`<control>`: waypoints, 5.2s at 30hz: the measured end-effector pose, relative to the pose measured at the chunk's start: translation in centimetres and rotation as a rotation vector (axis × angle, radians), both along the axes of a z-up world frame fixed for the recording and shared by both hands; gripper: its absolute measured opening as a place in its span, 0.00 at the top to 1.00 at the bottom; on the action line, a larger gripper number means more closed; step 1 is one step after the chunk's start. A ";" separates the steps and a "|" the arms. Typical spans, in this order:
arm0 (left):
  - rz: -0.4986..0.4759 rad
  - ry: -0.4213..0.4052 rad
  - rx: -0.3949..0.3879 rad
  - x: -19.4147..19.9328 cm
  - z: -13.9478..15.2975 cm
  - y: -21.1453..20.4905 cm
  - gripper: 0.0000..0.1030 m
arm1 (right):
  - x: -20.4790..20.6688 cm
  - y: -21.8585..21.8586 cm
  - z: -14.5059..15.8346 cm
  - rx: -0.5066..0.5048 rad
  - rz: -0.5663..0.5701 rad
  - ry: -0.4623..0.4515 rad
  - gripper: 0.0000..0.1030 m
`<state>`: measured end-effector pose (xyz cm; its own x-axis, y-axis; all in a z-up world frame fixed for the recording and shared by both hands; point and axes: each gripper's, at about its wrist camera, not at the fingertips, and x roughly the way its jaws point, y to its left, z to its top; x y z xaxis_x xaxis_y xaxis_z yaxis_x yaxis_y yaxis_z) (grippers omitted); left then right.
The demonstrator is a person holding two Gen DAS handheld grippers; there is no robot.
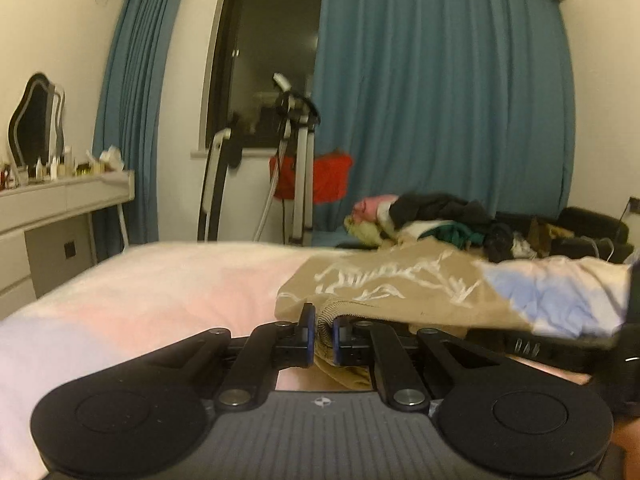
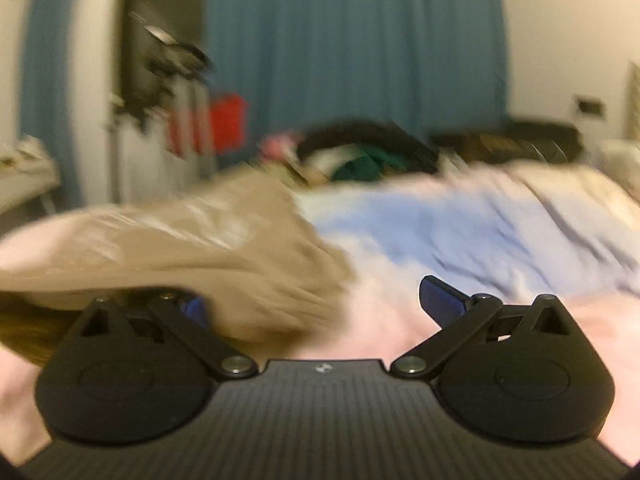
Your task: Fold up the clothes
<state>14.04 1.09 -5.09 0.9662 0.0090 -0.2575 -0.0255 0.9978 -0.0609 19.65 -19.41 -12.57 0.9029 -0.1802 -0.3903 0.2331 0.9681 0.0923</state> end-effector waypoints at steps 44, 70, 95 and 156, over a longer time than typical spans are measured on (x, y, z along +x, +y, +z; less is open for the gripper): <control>-0.071 0.175 -0.232 -9.7 3.8 6.7 0.41 | -19.2 -0.4 9.5 0.017 0.085 -0.165 0.00; -0.007 0.380 -0.261 -5.8 0.4 6.7 0.22 | -19.5 -0.1 7.5 -0.081 -0.081 -0.127 0.00; 0.226 0.066 -0.232 -7.9 3.2 7.5 0.18 | -19.7 0.2 7.0 -0.143 -0.117 -0.074 0.00; 0.249 -0.064 -0.155 23.0 26.9 16.4 0.07 | 6.1 5.0 30.0 -0.142 0.052 -0.218 0.00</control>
<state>37.04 17.52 21.79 0.9535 0.2128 -0.2134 -0.2594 0.9400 -0.2217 25.76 -14.40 17.44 0.9724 -0.1707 -0.1592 0.1725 0.9850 -0.0026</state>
